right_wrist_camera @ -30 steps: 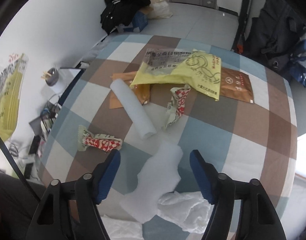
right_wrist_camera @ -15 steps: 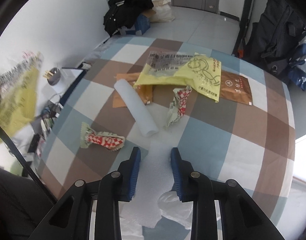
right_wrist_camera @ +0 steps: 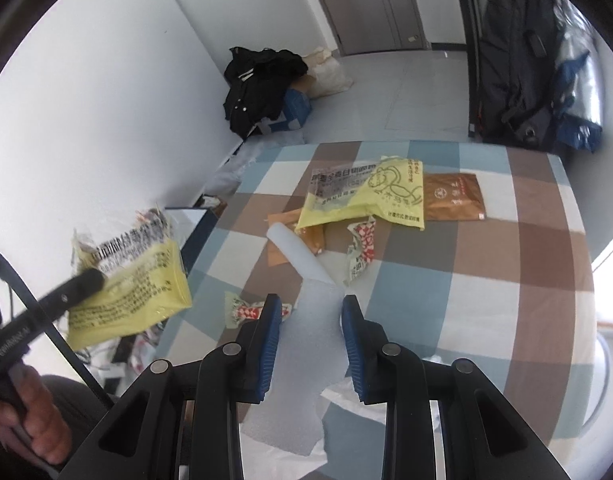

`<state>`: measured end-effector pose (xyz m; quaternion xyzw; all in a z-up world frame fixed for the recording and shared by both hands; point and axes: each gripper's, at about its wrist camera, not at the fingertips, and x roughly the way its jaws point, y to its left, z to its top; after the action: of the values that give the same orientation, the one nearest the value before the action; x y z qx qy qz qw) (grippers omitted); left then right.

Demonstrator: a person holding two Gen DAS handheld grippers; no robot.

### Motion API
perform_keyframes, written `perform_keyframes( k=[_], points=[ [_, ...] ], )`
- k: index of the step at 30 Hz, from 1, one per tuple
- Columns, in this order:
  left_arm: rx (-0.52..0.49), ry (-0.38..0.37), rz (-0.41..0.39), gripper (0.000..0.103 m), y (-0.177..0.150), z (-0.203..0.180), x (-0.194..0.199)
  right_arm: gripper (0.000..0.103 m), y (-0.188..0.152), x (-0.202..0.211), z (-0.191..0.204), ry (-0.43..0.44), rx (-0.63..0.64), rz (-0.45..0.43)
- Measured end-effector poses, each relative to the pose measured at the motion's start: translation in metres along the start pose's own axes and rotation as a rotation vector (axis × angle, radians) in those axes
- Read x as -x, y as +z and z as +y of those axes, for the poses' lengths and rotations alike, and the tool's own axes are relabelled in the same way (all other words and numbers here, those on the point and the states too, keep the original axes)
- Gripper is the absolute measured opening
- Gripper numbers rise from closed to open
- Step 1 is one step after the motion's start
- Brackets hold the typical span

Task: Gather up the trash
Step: 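Lift the yellow bag with the left gripper while the right gripper grasps a white tissue, then carry the yellow bag and white tissue with both grippers over the white bin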

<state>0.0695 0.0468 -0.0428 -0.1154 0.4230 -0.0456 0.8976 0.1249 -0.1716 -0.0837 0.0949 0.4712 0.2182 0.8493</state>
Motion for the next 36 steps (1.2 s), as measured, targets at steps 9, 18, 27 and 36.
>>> perform_keyframes(
  k=[9,18,27,36],
  points=[
    [-0.052,0.009,0.013,0.01,-0.008,-0.02,-0.001,0.03,-0.005,0.027,-0.02,0.093,-0.07,-0.083],
    [-0.165,0.015,-0.025,0.01,-0.011,-0.062,0.006,0.03,-0.01,0.079,-0.05,0.117,-0.087,-0.179],
    [-0.334,-0.067,-0.024,0.01,-0.013,-0.15,0.02,0.03,-0.026,0.163,-0.103,0.027,-0.138,-0.28],
    [-0.437,-0.174,0.012,0.01,-0.016,-0.238,0.018,0.03,-0.058,0.241,-0.179,-0.06,-0.247,-0.384]
  ],
)
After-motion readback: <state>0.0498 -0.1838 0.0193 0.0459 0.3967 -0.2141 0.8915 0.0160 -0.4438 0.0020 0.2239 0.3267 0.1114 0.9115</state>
